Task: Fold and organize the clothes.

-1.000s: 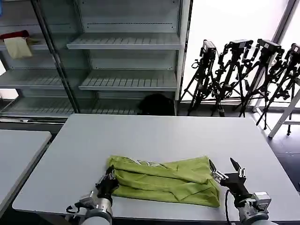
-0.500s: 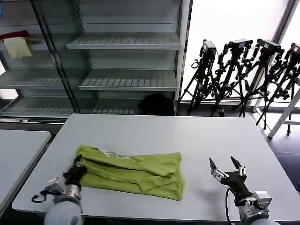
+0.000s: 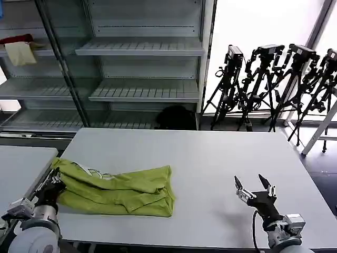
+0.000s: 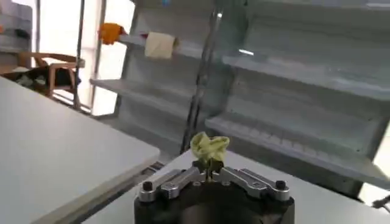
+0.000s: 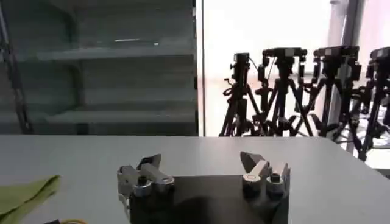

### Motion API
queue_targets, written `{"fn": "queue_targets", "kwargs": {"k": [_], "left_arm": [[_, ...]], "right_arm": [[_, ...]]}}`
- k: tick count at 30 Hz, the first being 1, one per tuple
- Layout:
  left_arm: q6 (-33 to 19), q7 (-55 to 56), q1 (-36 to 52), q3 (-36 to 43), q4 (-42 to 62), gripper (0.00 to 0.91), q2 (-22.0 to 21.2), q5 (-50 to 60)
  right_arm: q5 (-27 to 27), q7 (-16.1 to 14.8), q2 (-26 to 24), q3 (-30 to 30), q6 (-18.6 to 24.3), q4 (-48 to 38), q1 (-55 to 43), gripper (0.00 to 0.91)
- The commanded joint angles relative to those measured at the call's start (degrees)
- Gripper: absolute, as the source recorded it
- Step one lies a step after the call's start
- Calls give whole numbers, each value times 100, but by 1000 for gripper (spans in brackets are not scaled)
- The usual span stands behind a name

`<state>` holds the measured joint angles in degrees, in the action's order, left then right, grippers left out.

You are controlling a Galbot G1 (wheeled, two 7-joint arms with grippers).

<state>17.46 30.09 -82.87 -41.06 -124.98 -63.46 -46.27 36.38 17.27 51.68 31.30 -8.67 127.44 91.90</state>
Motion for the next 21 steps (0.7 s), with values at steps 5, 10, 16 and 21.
{"fn": "queue_targets", "kwargs": {"k": [5, 10, 16, 21], "left_arm": [[-112, 90, 807, 2523, -688, 0, -305, 712], [-280, 52, 985, 3235, -351, 0, -586, 1133], [-488, -74, 1065, 3715, 204, 0, -729, 1513], [-588, -126, 1129, 4057, 622, 0, -799, 1813]], "right_arm": [[-37, 9, 75, -50, -7, -9, -82, 907], [-34, 17, 68, -21, -13, -30, -78, 907], [-29, 15, 70, 11, -1, -50, -52, 907], [-32, 11, 91, -21, 11, -78, -61, 907]]}}
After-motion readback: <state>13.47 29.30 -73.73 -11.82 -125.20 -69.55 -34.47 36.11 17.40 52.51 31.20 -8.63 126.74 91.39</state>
